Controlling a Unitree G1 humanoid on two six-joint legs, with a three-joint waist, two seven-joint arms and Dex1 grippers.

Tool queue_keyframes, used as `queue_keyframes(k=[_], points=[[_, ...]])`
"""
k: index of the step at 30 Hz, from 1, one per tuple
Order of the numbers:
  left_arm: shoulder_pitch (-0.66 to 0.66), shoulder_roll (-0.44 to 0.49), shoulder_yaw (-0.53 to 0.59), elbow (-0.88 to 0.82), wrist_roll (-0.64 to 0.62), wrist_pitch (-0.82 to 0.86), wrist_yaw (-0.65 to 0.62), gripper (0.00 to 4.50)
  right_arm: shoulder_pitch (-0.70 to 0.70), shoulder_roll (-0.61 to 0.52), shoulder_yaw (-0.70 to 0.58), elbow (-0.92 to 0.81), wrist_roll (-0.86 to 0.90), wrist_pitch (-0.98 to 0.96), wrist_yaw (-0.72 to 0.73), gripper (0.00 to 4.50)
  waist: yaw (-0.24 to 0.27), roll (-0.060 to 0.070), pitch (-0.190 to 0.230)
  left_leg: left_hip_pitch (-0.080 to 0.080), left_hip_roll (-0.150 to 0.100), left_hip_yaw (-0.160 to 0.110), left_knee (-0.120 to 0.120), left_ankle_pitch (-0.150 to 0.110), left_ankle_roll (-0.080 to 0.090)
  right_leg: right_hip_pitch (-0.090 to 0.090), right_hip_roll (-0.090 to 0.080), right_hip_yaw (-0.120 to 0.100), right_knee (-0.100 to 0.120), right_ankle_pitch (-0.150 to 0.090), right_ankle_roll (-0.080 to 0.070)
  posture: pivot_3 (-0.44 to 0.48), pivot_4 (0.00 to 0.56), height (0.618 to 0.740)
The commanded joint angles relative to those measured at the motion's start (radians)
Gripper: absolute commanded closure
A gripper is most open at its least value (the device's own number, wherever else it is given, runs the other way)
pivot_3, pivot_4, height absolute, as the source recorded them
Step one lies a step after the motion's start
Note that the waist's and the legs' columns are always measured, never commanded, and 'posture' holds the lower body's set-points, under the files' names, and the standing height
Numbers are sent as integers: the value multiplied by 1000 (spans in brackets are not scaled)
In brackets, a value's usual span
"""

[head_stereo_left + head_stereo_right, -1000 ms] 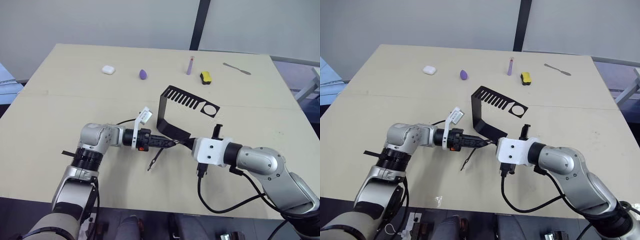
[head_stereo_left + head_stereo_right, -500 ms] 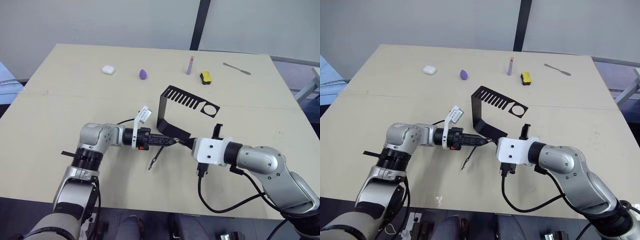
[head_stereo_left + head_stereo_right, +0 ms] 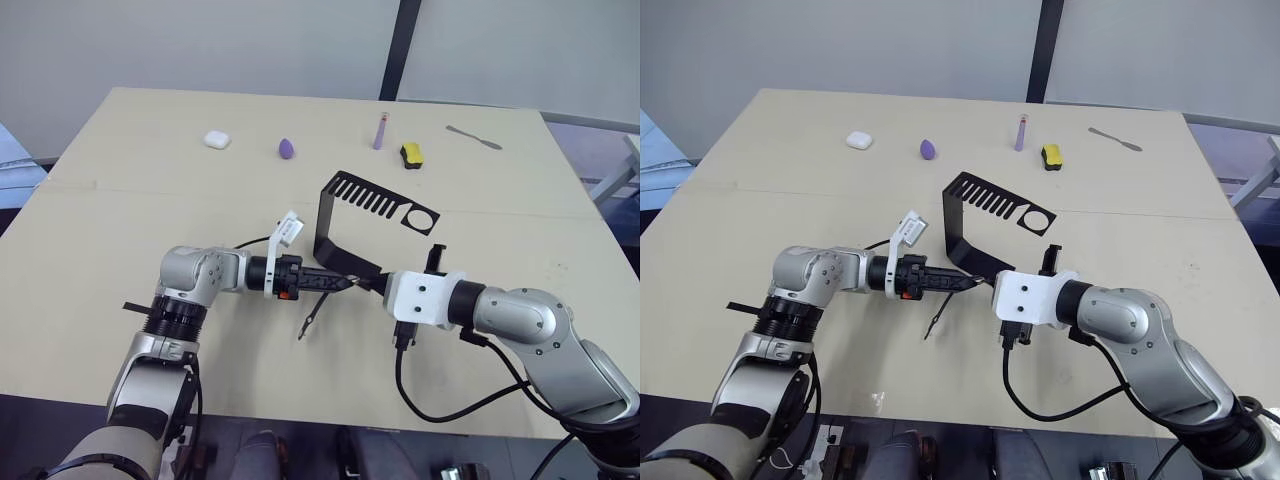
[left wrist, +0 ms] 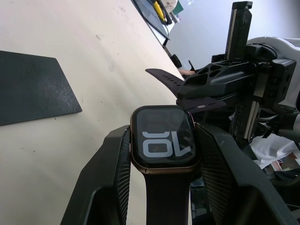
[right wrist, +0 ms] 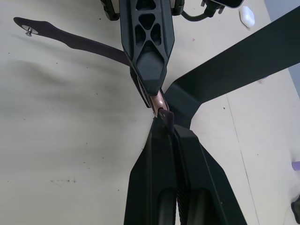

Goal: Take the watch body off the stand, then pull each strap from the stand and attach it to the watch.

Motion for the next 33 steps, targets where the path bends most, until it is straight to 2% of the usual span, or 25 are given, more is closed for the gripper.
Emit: queue_keyframes(k=[1,33], points=[[-18,-15,2,-48,-45,5,-17,2914,-16,10,-5,-28,0,-6,8,4500,0,0,0,0,0,0,0,0,0,0,0,0,0,0,0,0,150,740],[-12,-22,11,-73,-69,37,-20,2914,-15,8,-9,-25,-12,-11,-1,4500,0,0,0,0,0,0,0,0,0,0,0,0,0,0,0,0,150,740]])
